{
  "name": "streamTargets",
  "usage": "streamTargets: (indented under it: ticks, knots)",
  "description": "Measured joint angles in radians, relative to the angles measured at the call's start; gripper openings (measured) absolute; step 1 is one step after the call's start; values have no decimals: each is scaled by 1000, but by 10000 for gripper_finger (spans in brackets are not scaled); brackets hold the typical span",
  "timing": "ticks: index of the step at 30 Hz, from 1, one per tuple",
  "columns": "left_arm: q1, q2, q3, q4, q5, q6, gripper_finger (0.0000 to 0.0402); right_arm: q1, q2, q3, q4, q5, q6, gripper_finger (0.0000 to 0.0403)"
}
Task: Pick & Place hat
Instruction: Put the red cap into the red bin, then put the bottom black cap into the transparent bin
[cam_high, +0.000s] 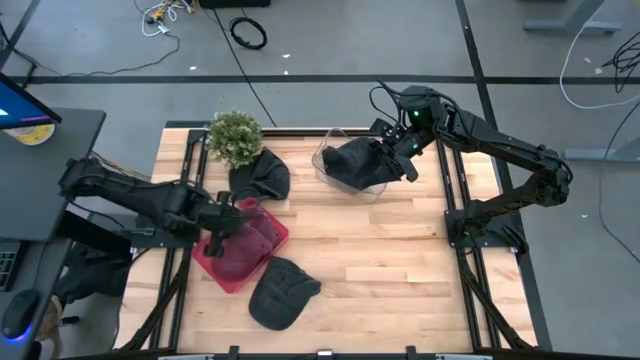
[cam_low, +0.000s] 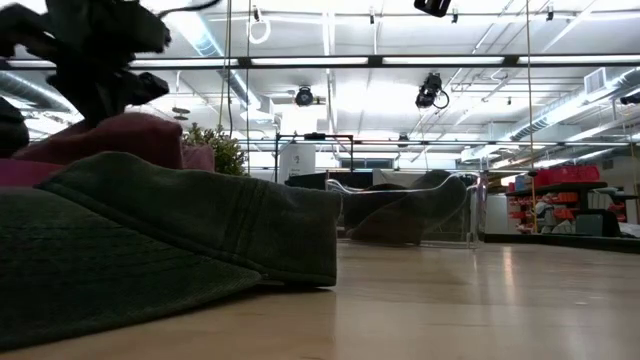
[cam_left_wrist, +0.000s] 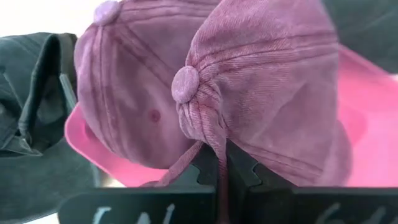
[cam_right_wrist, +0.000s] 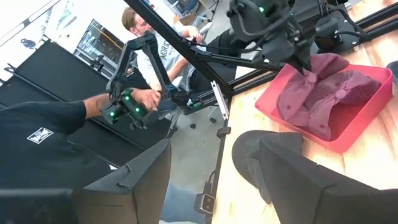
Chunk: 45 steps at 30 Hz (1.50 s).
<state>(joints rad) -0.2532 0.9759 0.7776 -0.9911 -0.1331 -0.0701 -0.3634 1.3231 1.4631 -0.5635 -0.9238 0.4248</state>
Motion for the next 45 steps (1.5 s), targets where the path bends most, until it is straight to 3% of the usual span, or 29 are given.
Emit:
streamTargets:
  ticks: [8,14,21,30,33,37,45]
  knots:
    - [95,107,0,74,-20,66,5,1,0,0,1,0,-23,245]
    - [113,137,0,172,-41,52,30,0,0,0,-8,0,-17,245]
    - [110,137,32,91,-1,-16,82,0,0,0,-39,-1,-25,245]
    - [94,137,82,-22,23,-103,178,0,0,0,-41,-1,-42,245]
    - [84,137,134,-73,6,-128,212,0,0,0,-42,-1,-42,245]
    - [64,137,260,-192,-93,-155,239,-2,0,0,-43,-1,-42,245]
    - [24,152,556,-156,-89,-173,235,-16,-10,0,-129,-1,-83,245]
